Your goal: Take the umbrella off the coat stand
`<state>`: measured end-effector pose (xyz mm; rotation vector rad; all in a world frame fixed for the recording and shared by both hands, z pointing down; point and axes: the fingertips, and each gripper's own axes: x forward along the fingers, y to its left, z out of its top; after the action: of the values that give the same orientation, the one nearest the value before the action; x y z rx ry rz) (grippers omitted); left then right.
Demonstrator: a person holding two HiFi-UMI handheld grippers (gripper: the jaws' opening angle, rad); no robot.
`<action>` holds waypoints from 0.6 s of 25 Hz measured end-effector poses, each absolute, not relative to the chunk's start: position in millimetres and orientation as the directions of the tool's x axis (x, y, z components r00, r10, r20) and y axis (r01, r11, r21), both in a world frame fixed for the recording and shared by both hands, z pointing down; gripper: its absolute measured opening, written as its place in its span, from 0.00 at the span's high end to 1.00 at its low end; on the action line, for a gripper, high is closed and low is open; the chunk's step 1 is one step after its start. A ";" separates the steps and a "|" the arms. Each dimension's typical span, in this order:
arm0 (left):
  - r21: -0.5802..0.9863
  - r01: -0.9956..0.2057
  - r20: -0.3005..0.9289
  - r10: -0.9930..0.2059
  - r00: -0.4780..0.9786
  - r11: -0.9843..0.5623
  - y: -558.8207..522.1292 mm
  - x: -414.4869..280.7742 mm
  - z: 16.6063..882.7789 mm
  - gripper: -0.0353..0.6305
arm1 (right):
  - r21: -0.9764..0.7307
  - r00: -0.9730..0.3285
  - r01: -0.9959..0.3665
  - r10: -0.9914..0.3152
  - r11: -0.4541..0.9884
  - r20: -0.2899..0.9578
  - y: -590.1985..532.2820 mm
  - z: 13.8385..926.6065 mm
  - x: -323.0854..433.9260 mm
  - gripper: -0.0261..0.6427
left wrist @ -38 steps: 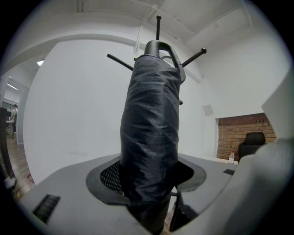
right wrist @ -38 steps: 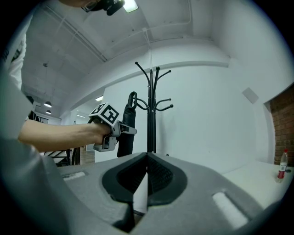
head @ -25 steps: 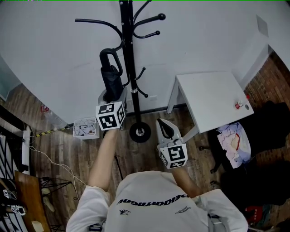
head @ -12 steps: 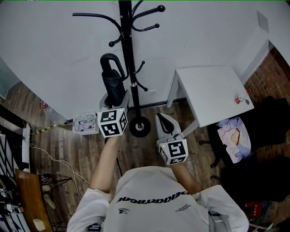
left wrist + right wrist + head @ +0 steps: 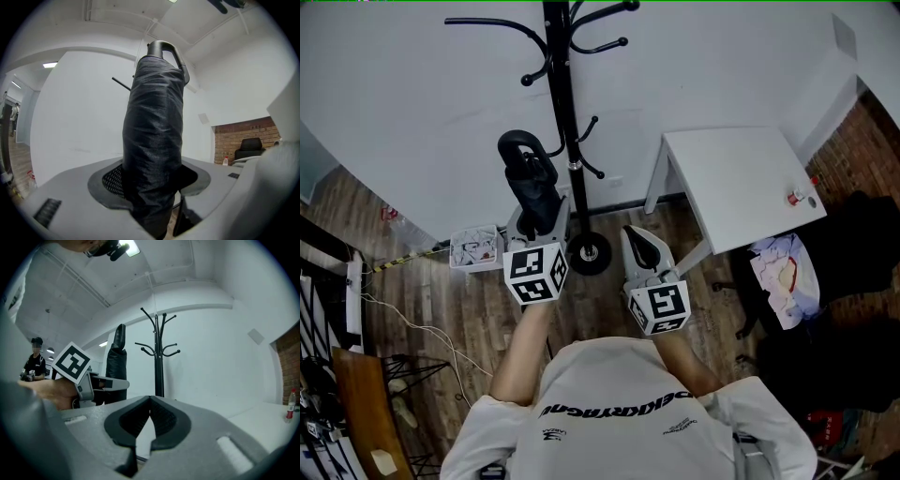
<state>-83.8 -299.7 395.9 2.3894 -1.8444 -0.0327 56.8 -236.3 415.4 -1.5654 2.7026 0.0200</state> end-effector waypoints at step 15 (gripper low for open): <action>0.152 -0.961 0.033 -0.971 0.238 -0.230 -260.5 -75.1 421.0 0.56 | -0.025 -0.506 -0.862 -0.862 0.506 -0.015 -233.9 422.4 55.9 0.96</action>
<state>-75.1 -260.5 421.0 2.3575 -1.8548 -0.1025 55.9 -233.9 422.4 -1.5484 2.7039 -0.0218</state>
